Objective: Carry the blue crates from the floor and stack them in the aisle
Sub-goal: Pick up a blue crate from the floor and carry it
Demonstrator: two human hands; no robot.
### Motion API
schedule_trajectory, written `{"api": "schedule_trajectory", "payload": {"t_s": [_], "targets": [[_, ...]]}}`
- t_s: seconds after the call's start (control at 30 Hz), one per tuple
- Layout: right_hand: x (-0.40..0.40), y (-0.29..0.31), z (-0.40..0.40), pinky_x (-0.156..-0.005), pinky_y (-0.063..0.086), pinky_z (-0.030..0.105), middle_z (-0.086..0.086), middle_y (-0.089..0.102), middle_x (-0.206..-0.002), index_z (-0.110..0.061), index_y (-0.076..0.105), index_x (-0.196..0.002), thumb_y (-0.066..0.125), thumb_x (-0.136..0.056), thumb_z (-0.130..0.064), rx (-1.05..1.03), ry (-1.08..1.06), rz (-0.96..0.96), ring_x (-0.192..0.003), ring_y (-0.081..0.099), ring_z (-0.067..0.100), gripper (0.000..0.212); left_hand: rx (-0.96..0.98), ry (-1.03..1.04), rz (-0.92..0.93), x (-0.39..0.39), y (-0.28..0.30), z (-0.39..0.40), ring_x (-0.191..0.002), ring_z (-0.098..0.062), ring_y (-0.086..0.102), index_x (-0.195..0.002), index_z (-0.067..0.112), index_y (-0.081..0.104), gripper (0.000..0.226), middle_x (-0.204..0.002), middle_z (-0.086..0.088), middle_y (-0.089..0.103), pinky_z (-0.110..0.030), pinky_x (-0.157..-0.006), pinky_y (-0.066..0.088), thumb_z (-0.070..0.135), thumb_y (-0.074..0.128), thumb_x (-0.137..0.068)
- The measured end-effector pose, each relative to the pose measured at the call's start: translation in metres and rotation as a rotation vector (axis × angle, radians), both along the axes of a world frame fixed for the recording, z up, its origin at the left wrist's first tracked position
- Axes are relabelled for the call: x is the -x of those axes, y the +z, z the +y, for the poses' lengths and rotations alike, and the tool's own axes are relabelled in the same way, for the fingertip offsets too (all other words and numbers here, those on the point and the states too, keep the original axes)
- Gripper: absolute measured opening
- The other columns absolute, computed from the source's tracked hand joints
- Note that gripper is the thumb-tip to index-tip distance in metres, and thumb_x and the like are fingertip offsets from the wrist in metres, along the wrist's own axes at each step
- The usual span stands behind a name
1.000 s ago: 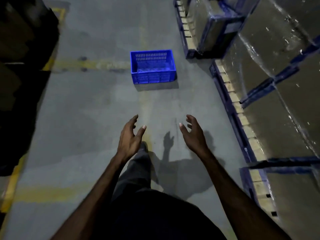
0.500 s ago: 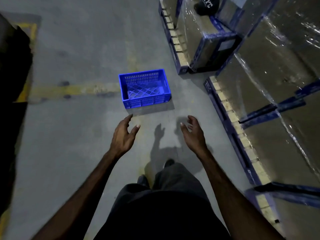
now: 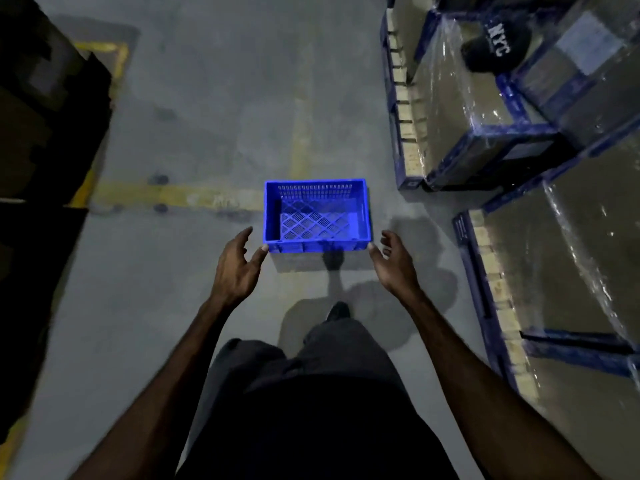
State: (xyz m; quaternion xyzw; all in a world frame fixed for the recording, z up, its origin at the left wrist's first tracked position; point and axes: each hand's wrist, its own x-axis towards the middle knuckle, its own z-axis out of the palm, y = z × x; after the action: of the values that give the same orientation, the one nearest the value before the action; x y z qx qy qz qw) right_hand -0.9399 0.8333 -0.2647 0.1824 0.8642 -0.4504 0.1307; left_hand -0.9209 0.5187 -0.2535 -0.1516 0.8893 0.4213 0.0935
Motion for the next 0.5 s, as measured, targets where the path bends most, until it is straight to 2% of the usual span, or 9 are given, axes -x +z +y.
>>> {"api": "schedule_trajectory", "payload": {"t_s": [0.17, 0.27, 0.37, 0.5], "targets": [[0.085, -0.007, 0.013, -0.092, 0.048, 0.035, 0.007, 0.063, -0.126, -0.011, 0.054, -0.132, 0.062, -0.096, -0.029, -0.033, 0.017, 0.007, -0.108, 0.062, 0.023, 0.041, 0.01, 0.022, -0.059, 0.073, -0.02, 0.001, -0.129, -0.032, 0.057, -0.154, 0.013, 0.043, 0.061, -0.153, -0.013, 0.05, -0.045, -0.104, 0.048, 0.039, 0.06, -0.101], [0.126, -0.027, 0.015, -0.092, 0.044, 0.029, 0.006, 0.061, -0.134, -0.011, 0.051, -0.136, 0.06, -0.097, -0.03, -0.05, 0.005, -0.073, -0.11, 0.059, 0.017, 0.045, 0.023, -0.034, -0.126, 0.114, -0.045, -0.008, -0.131, -0.032, 0.055, -0.154, 0.014, 0.042, 0.064, -0.154, -0.011, 0.049, -0.049, -0.106, 0.048, 0.044, 0.059, -0.1], [0.162, -0.056, 0.015, -0.103, 0.045, 0.036, 0.009, 0.057, -0.141, -0.013, 0.047, -0.142, 0.059, -0.096, -0.038, -0.09, -0.025, -0.158, -0.125, 0.057, 0.026, 0.054, 0.039, -0.111, -0.183, 0.162, -0.076, -0.023, -0.133, -0.034, 0.053, -0.153, 0.014, 0.042, 0.068, -0.152, -0.013, 0.051, -0.053, -0.107, 0.046, 0.05, 0.058, -0.098], [0.2, -0.088, 0.008, -0.106, 0.045, 0.041, 0.008, 0.056, -0.141, -0.016, 0.048, -0.141, 0.06, -0.095, -0.041, -0.102, -0.102, -0.211, -0.127, 0.056, 0.027, 0.054, 0.026, -0.174, -0.247, 0.223, -0.117, -0.041, -0.129, -0.037, 0.057, -0.151, 0.011, 0.044, 0.075, -0.147, -0.018, 0.054, -0.052, -0.105, 0.047, 0.056, 0.055, -0.093]]}}
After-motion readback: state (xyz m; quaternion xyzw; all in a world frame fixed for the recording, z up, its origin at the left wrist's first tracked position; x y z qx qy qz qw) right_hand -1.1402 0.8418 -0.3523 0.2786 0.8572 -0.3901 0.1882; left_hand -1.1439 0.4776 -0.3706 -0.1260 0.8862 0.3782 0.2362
